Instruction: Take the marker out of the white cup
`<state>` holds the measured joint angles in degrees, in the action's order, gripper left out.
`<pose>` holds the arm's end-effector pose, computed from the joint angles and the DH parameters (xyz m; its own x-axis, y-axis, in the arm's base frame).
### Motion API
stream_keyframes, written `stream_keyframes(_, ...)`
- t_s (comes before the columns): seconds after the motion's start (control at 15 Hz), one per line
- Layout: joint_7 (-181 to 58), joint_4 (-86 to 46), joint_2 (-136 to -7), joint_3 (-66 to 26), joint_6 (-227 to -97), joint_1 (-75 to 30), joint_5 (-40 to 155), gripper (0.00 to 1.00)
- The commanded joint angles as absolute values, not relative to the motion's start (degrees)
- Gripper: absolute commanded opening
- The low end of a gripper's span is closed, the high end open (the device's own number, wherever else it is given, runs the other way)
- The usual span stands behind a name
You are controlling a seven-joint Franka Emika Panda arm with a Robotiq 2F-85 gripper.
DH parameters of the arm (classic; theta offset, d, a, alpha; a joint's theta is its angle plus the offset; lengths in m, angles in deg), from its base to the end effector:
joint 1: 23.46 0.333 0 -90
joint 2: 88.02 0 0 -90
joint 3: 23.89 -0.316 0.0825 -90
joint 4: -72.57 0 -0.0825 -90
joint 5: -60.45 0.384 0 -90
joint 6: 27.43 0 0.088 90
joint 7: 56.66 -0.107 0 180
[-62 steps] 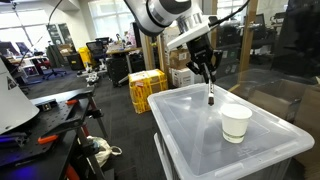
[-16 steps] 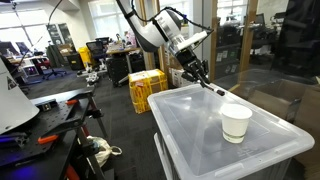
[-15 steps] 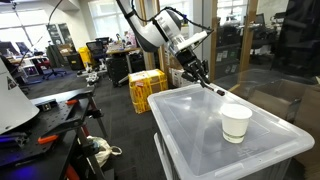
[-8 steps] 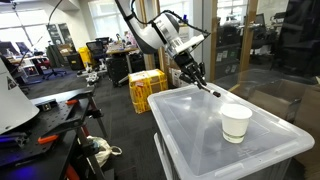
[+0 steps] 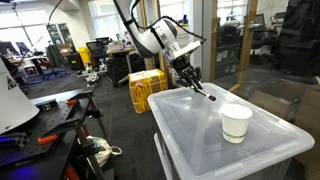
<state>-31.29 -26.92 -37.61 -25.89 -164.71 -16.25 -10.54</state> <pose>0.6204 0.0924 0.0591 0.0270 0.7964 -0.6041 0.9633 0.1408 0.2287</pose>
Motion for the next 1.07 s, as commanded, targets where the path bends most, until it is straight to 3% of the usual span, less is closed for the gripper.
stream_keyframes(0.0, -31.85, -24.35, -35.04, -26.58, -165.96, -16.5, -12.19, 0.05)
stream_keyframes(0.67, -29.5, -16.17, -27.4, -28.11, -164.86, -16.11, -10.29, 0.05)
stream_keyframes(0.73, -28.99, -15.68, -26.97, -28.37, -164.44, -16.2, -9.67, 0.35)
stream_keyframes(0.8, -29.18, -15.24, -26.63, -28.27, -164.26, -16.0, -9.62, 0.46)
stream_keyframes(1.0, -29.68, -14.35, -25.97, -28.11, -164.08, -15.71, -9.45, 0.67)
